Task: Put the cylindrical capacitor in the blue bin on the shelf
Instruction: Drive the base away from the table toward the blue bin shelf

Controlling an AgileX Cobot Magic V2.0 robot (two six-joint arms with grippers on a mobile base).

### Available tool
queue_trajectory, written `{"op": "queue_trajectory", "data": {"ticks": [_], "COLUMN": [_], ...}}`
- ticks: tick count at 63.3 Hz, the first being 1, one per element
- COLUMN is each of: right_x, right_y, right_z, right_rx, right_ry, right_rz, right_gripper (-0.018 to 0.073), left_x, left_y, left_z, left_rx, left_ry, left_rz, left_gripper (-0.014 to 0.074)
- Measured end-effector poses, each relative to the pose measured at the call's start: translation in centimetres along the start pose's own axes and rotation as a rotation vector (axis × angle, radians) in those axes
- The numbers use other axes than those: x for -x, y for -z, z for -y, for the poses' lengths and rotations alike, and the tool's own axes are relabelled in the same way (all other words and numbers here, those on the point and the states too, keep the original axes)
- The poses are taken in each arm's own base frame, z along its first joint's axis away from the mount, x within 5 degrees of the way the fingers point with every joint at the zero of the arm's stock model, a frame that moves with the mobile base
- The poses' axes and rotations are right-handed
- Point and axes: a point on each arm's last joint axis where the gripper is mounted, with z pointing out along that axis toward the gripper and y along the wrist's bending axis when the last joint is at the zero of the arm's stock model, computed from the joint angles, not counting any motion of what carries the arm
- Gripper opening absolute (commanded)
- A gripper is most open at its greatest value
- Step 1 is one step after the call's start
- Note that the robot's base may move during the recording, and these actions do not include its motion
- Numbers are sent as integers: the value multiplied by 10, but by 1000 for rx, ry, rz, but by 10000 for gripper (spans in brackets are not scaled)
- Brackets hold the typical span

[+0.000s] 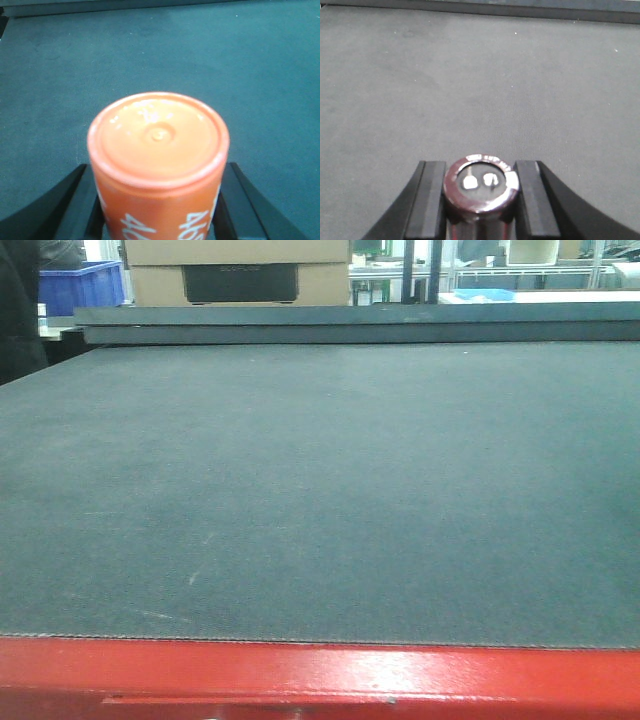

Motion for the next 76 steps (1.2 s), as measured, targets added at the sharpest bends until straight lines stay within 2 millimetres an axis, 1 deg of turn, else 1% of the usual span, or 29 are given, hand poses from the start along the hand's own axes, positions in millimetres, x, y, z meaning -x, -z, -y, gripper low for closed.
{"op": "queue_trajectory", "data": {"ticks": [76], "right_x": [0], "right_y": [0], "right_z": [0], "right_rx": [4], "right_ry": [-2], "right_rz": [4], "right_gripper": [-162], "left_x": [0], "left_y": [0], "left_z": [0], "left_rx": [0], "left_ry": [0], "left_rz": [0], "left_gripper": [-111]}}
